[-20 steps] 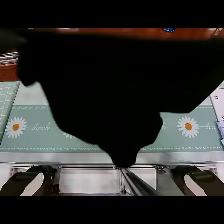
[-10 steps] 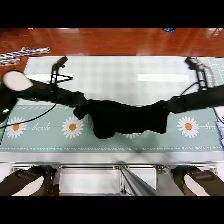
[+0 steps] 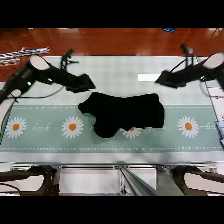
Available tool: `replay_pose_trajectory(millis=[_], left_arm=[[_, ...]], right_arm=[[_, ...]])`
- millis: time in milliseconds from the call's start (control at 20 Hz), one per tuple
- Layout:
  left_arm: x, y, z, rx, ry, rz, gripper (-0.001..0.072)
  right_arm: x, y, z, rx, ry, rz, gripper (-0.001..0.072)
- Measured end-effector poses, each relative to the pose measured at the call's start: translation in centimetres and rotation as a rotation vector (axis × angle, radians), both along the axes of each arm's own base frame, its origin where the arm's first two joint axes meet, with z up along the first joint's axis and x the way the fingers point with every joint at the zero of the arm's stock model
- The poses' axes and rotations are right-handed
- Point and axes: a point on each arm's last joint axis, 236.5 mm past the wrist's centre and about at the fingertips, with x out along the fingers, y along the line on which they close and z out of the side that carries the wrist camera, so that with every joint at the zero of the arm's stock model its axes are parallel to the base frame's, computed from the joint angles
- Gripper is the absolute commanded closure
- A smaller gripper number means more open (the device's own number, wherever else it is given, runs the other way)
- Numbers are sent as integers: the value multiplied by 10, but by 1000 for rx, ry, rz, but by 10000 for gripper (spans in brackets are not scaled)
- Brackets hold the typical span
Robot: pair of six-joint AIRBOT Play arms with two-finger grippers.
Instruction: Fold the shirts.
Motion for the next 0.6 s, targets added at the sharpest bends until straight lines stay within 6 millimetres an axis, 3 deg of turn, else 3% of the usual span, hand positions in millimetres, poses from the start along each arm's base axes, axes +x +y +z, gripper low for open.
replay_pose_trajectory(millis=[150,300,400,600], left_arm=[[-16,57,5,38,111,43,199],[-54,87,2,48,170,105,199],[-85,85,-15,31,194,159,199],[-153,43,-59,-83,287,222,199]], right_arm=[[-2,-58,28,25,-22,-87,305],[-41,-109,21,27,1,-210,305],[-74,-125,-2,39,28,-294,305],[-122,-119,-53,93,75,-412,305]])
